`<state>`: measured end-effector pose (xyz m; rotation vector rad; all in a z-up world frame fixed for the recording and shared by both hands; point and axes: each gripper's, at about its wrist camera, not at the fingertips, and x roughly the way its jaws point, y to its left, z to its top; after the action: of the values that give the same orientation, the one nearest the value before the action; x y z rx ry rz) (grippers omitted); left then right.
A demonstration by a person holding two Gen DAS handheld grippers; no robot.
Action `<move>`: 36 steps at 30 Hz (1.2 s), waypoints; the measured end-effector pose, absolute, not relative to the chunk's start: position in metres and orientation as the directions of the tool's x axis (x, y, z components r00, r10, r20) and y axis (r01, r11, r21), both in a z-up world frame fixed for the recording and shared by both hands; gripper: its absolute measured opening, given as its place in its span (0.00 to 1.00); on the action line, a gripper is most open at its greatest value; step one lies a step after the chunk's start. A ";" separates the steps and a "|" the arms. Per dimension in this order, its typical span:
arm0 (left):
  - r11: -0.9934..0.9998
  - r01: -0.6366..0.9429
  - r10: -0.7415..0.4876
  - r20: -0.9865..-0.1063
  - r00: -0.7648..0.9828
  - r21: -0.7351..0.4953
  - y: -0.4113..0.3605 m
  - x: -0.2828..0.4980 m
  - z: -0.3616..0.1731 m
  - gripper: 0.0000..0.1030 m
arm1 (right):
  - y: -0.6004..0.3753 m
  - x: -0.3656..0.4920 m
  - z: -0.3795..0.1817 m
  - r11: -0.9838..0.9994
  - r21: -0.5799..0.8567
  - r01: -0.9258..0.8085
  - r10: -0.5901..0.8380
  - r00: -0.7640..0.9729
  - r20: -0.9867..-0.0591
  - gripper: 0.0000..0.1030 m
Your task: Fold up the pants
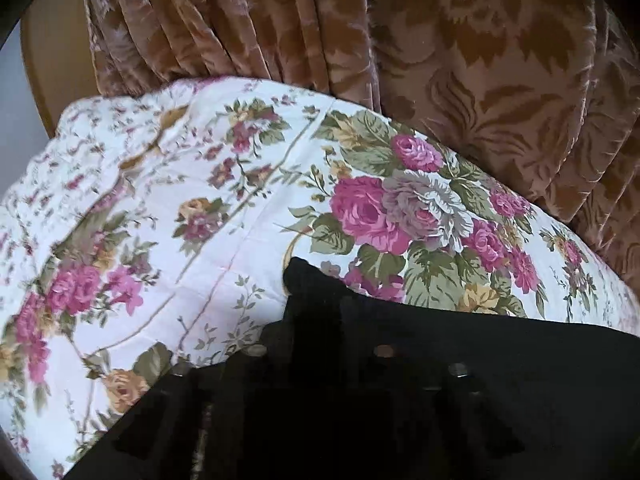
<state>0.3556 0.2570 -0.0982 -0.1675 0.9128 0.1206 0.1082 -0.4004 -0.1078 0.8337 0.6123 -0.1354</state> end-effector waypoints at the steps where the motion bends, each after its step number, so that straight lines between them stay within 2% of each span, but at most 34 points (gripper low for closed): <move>1: 0.979 -0.179 0.037 -0.790 0.612 -0.093 0.257 0.354 -0.095 0.13 | -0.401 0.108 -0.108 0.674 0.653 0.345 0.121 0.821 -0.558 0.25; 3: 0.977 -0.187 0.041 -0.770 0.636 -0.103 0.258 0.345 -0.087 0.07 | -0.400 0.108 -0.108 0.673 0.654 0.345 0.121 0.821 -0.558 0.25; 9: 0.971 -0.143 -0.020 -0.664 0.747 -0.191 0.261 0.295 -0.043 0.06 | -0.400 0.108 -0.108 0.673 0.655 0.344 0.121 0.822 -0.556 0.25; 17: 0.952 -0.023 -0.138 -0.496 0.857 -0.306 0.253 0.176 0.006 0.06 | -0.401 0.108 -0.108 0.668 0.660 0.343 0.125 0.823 -0.554 0.25; 24: 0.891 -0.066 -0.157 -0.440 0.884 -0.450 0.253 0.086 -0.024 0.06 | -0.397 0.111 -0.104 0.689 0.626 0.364 0.103 0.806 -0.583 0.25; 31: 0.827 -0.155 -0.153 -0.482 0.863 -0.540 0.261 0.063 -0.077 0.06 | -0.381 0.109 -0.075 0.745 0.487 0.455 0.008 0.724 -0.689 0.30; 34: 0.812 -0.163 -0.157 -0.478 0.864 -0.560 0.260 0.058 -0.091 0.06 | -0.356 0.100 -0.045 0.806 0.444 0.392 -0.002 0.752 -0.659 0.31; 36: 0.817 -0.159 -0.158 -0.480 0.863 -0.554 0.258 0.059 -0.096 0.06 | -0.333 0.107 -0.025 0.844 0.428 0.323 0.040 0.758 -0.651 0.32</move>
<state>0.0592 0.2585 -0.0956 -0.6225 0.5382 0.0005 0.1071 -0.3328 -0.0254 0.5545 0.7011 -0.1628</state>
